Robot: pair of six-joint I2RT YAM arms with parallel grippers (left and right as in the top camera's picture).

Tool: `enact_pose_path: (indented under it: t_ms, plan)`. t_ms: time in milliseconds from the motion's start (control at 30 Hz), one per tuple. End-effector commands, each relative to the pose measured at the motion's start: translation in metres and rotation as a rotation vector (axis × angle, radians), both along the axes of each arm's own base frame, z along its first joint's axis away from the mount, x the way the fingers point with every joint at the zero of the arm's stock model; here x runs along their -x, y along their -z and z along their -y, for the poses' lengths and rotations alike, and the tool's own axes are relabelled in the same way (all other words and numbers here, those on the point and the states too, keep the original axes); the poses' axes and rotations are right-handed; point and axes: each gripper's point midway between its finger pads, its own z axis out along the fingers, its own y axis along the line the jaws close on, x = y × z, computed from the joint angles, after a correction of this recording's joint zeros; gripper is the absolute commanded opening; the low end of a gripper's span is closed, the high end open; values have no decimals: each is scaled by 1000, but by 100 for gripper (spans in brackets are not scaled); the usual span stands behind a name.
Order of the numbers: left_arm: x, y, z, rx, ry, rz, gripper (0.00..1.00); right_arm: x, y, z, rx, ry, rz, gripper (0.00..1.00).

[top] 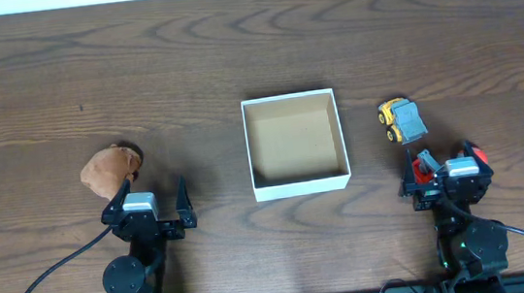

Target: Pack container

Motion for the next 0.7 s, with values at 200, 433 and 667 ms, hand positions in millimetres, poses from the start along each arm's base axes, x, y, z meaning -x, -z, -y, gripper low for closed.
enact_pose_path:
  t_ms: [200, 433, 667]
  plan:
    - [1, 9, 5, -24, 32, -24, 98, 0, 2, -8, -36, -47, -8, 99]
    - [0, 2, 5, 18, 28, 1, 98, 0, 6, -12, -144, -61, -30, 99]
    - [0, -22, -6, 103, -43, -2, 98, -2, -9, -14, -187, -62, -69, 99]
